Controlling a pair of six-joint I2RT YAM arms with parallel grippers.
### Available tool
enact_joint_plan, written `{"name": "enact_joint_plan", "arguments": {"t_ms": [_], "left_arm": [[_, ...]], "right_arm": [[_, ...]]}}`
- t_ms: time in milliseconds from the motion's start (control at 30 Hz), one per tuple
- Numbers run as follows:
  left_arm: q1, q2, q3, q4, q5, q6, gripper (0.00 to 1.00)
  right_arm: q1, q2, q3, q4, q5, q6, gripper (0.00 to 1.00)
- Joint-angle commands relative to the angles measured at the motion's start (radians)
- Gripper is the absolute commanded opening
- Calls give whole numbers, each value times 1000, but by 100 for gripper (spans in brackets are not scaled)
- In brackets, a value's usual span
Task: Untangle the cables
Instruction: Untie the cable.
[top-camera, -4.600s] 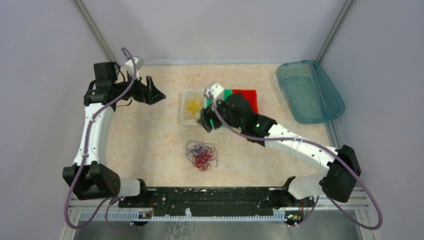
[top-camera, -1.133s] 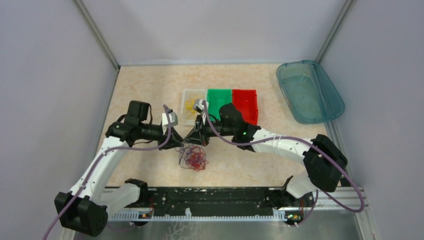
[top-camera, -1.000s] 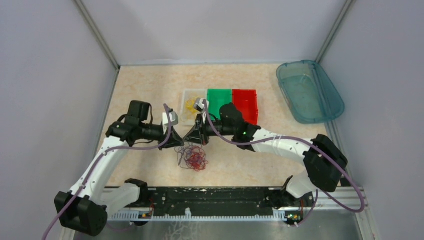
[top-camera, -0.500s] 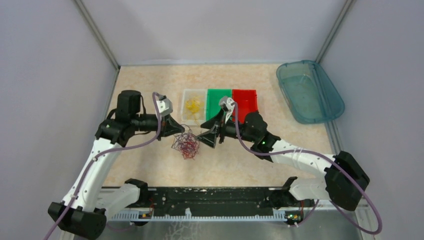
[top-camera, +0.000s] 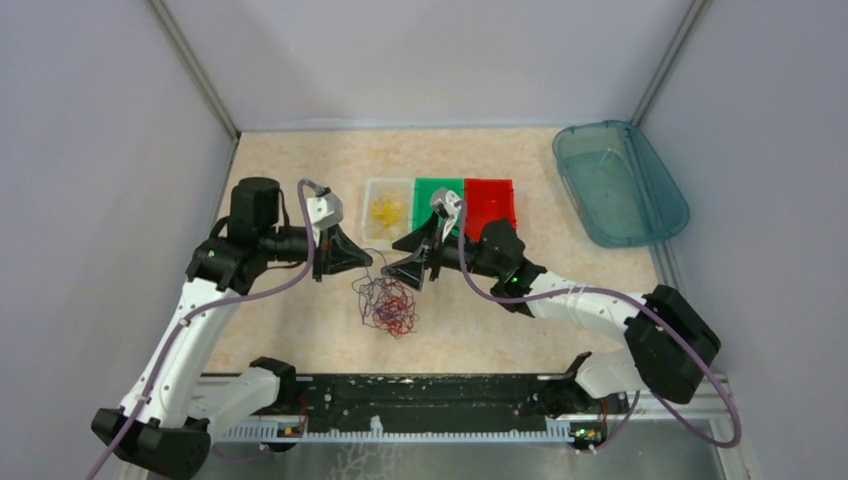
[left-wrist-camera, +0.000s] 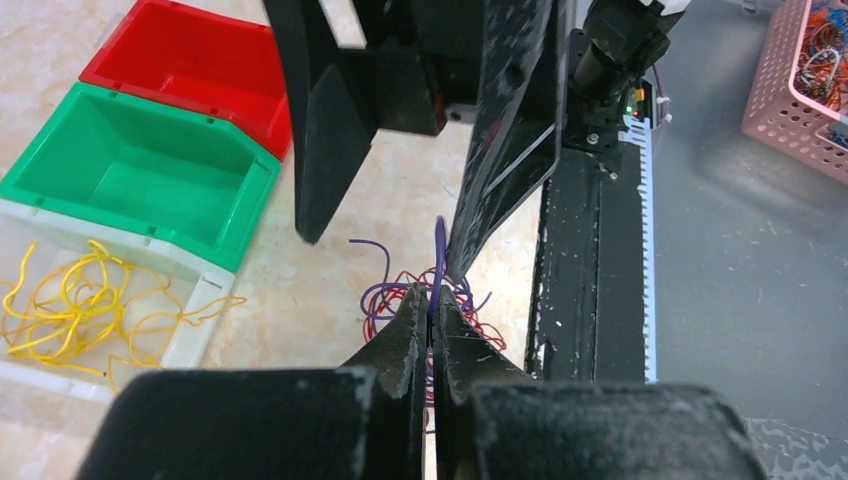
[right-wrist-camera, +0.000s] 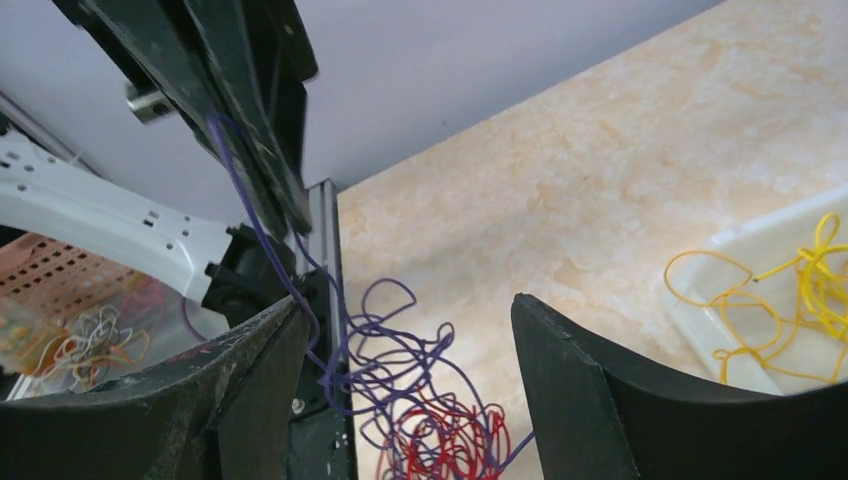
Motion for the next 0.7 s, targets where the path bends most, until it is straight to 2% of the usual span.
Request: {"name": "enact_joint_plan", "arguments": {"t_ms": [0, 167, 400, 533, 667], "left_arm": [[-13, -20, 54, 14, 52, -27, 0], [-18, -28, 68, -3, 50, -20, 0], [-23, -32, 81, -8, 53, -4, 0], [-26, -25, 111, -7, 53, 5, 0], [-28, -7, 139, 1, 51, -9, 0]], "right_arm": [[8, 75, 65, 155, -89, 37, 75], [8, 52, 34, 203, -129, 60, 75], [-41, -46, 6, 151, -264, 40, 74], [-63, -71, 18, 91, -232, 19, 74], [-44, -14, 59, 150, -232, 41, 74]]}}
